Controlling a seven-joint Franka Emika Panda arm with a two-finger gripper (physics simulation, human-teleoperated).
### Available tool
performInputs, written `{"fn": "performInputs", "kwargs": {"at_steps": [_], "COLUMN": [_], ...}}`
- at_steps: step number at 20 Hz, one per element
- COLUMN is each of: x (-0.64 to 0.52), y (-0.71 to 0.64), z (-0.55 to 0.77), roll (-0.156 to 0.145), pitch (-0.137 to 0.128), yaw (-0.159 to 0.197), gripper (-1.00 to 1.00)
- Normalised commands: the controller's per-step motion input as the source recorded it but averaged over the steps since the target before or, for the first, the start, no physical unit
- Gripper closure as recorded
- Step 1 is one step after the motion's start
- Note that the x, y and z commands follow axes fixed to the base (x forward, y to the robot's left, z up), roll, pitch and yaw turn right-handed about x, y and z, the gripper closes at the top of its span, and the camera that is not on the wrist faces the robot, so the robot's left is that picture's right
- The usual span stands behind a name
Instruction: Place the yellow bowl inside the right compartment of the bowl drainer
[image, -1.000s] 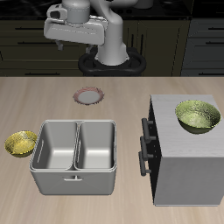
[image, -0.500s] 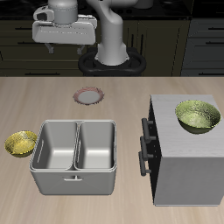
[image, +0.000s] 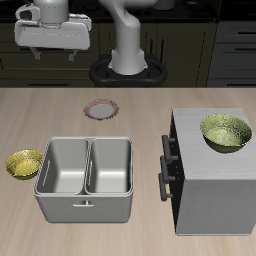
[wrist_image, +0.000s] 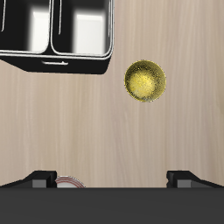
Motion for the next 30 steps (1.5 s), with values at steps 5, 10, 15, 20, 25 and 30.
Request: {"fn": "performInputs", "kwargs": {"at_steps": [5,10,15,20,25,30], "x": [0.2,0.22,0.15,0.14,0.17,0.22], "y": [-0.32,-0.18,-0.15,-0.22,-0.27,-0.19], "z": [-0.01,-0.03,0.11,0.04,-0.07,-0.04], "roll": [-0.024,0.001,0.005,-0.016,-0.031,-0.012], "pitch": [0.002,0.002,-0.038,-0.004,0.007,-0.001], "yaw": [-0.017,-0.027,-0.001,-0.028,-0.004,-0.007], "gripper": [-1.0,-1.0,-1.0,-1.0,-1.0,-1.0]}}
